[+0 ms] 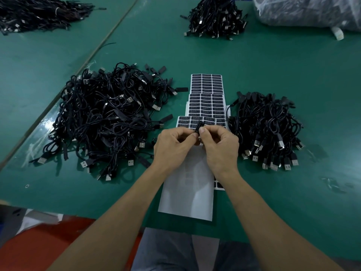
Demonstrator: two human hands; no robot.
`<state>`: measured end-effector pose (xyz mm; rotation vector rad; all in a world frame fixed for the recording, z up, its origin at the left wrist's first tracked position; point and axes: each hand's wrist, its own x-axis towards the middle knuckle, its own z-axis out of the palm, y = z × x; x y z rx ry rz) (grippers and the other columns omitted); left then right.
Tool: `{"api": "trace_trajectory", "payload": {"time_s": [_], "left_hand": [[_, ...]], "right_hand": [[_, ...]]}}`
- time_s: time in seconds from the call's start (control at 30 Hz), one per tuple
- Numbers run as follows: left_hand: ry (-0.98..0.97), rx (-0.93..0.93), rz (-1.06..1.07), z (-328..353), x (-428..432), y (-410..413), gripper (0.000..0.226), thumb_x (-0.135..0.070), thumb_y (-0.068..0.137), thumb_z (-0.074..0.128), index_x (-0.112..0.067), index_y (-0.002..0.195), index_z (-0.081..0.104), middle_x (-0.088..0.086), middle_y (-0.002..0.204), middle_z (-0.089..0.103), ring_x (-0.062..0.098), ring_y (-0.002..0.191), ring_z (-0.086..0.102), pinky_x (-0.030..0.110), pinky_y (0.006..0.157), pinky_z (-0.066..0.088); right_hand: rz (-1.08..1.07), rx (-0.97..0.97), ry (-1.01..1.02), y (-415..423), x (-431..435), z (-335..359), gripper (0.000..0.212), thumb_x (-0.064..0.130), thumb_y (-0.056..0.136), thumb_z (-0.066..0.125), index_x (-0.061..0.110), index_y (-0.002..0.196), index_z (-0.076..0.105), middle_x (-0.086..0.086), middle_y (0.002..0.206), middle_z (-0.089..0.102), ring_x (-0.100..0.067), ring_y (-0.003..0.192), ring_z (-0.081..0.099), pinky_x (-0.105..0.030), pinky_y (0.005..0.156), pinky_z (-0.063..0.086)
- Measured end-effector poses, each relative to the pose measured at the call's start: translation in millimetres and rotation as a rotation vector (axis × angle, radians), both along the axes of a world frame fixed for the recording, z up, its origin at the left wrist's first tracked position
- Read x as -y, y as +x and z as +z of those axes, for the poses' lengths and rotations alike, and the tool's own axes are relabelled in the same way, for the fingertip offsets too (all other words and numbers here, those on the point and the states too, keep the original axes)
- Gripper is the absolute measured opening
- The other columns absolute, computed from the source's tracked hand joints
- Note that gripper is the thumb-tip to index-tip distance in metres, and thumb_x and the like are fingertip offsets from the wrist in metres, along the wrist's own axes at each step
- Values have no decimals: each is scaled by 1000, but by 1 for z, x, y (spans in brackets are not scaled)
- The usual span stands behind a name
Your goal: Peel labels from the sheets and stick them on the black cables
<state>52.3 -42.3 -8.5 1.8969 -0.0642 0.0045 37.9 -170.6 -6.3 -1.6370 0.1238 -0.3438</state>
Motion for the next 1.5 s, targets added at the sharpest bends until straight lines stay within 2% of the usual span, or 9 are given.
{"api": "trace_trajectory", "payload": {"time_s": [0.13, 0.23, 0.47, 0.7, 0.87, 1.03, 1.13, 1.37, 1.5], "left_hand": [[7, 3, 1, 0, 0, -1, 22, -43, 83, 64, -27, 86, 79, -7, 78, 77, 20, 78, 73, 55, 78, 57], [1, 12, 0, 1, 0, -2, 26, -48, 80, 64, -27, 85, 79, -7, 77, 76, 21, 78, 73, 55, 77, 58], [-13, 30, 27, 4, 2, -2, 28, -51, 74, 60, -31, 80, 79, -9, 73, 75, 16, 69, 69, 56, 71, 57], [-5, 49, 26, 2, 1, -2, 33, -51, 76, 60, -26, 86, 80, -7, 77, 76, 22, 76, 73, 55, 72, 58], [-2, 42, 32, 3, 2, -2, 31, -50, 77, 62, -27, 84, 80, -9, 73, 75, 13, 67, 68, 53, 70, 58], [2, 43, 28, 4, 3, -3, 23, -37, 82, 65, -22, 86, 81, -8, 76, 76, 15, 74, 72, 53, 74, 58], [-3, 49, 24, 4, 2, -4, 24, -37, 82, 65, -20, 87, 81, -7, 77, 77, 18, 78, 74, 53, 75, 58], [-18, 45, 20, 3, 2, -3, 28, -39, 82, 65, -18, 92, 81, -4, 82, 78, 19, 82, 75, 51, 78, 59], [-9, 50, 20, 2, 3, -3, 27, -38, 83, 65, -19, 94, 81, -5, 84, 78, 18, 84, 75, 50, 78, 59]], "right_hand": [[-1, -11, 0, -1, 0, 1, 21, 11, 93, 69, 29, 81, 69, 23, 69, 70, 4, 61, 65, -10, 61, 49], [-12, -9, 1, -2, -1, 1, 22, 10, 92, 70, 29, 80, 69, 23, 69, 70, 4, 62, 66, -10, 62, 50], [-37, -19, -21, -5, -5, 4, 17, 11, 88, 74, 26, 80, 70, 19, 70, 71, 1, 64, 68, -13, 66, 52], [-81, -55, -34, -5, -4, 5, 11, 15, 85, 77, 24, 80, 73, 9, 72, 73, -4, 67, 68, -18, 67, 55], [-90, -100, 1, -3, -4, 4, 7, 19, 85, 78, 22, 79, 74, 10, 69, 73, -4, 62, 67, -21, 67, 55], [-94, -120, 8, -2, -3, 4, 9, 19, 85, 77, 21, 77, 73, 10, 66, 72, -2, 60, 67, -19, 65, 53], [-97, -126, -3, -2, -4, 4, 9, 19, 83, 77, 21, 76, 73, 11, 65, 72, -1, 59, 66, -19, 65, 53], [-116, -146, -23, -2, -5, 4, 10, 23, 82, 78, 24, 75, 72, 10, 70, 73, -9, 71, 69, -33, 77, 57], [-122, -145, -24, -2, -5, 4, 9, 22, 82, 79, 21, 76, 72, 9, 70, 72, -7, 70, 68, -30, 74, 57]]}}
